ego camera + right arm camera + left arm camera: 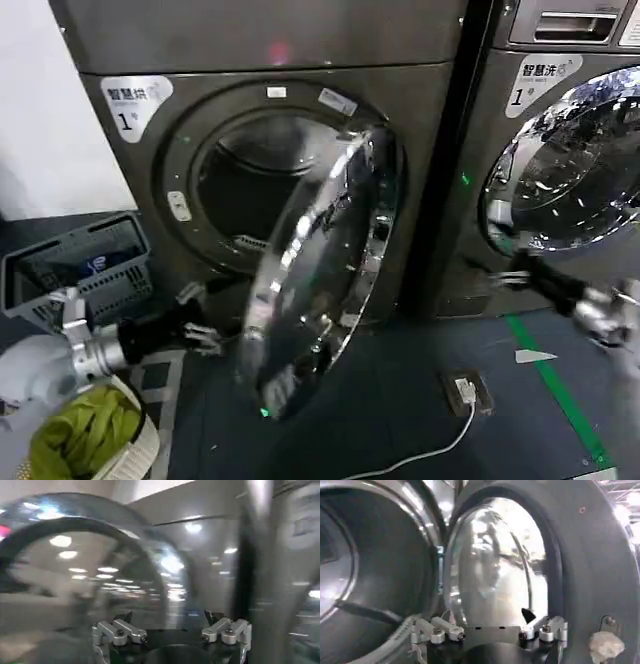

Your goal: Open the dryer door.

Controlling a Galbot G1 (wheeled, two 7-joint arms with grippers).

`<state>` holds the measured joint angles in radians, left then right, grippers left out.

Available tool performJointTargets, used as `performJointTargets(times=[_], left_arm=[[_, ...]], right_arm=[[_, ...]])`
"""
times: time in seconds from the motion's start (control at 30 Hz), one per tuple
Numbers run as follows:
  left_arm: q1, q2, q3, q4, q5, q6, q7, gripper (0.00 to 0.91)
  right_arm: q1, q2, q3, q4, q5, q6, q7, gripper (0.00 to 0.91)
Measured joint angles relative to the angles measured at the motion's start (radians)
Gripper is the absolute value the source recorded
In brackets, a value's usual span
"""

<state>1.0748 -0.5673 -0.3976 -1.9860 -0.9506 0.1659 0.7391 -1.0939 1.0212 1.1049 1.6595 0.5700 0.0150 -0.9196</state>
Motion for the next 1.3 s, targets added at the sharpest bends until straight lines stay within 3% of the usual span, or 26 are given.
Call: performJointTargets(times=[0.13,0.23,0.47,0.6,0.7,0.8,1.3], left_arm=[[-0.031,0.000,0.055,-0.032,0.005,0.001,0.004,0.907],[-0.069,-0.006,0.111,-0.045,0.014,-0.001,0.004,0.907],[-0.220,-0.047,0.304,-0.016,0.038,-0.009,-0.004,0.907],[-0.322,-0.087,0.429,0.012,0.058,-0.027,-0.030,0.907],[-0.389,-0.123,0.511,0.038,0.061,-0.030,-0.054,0.907],[-0.455,-0.169,0.589,0.068,0.067,-0.037,-0.071,0.907],[-0.708,-0.426,0.881,0.225,0.128,-0.073,-0.114,0.907]], right_arm=[[-0.096,0.027,0.160,0.061,-0.066,0.000,0.189,0.907],[-0.151,0.041,0.270,0.083,-0.088,-0.034,0.334,0.907],[-0.241,0.043,0.468,0.117,-0.037,-0.127,0.615,0.907],[-0.293,0.058,0.563,0.156,0.027,-0.174,0.690,0.907],[-0.328,0.062,0.623,0.185,0.029,-0.209,0.753,0.907],[-0.364,0.074,0.672,0.204,0.023,-0.214,0.785,0.907],[-0.462,0.137,0.878,0.181,-0.133,-0.187,0.913,0.907]])
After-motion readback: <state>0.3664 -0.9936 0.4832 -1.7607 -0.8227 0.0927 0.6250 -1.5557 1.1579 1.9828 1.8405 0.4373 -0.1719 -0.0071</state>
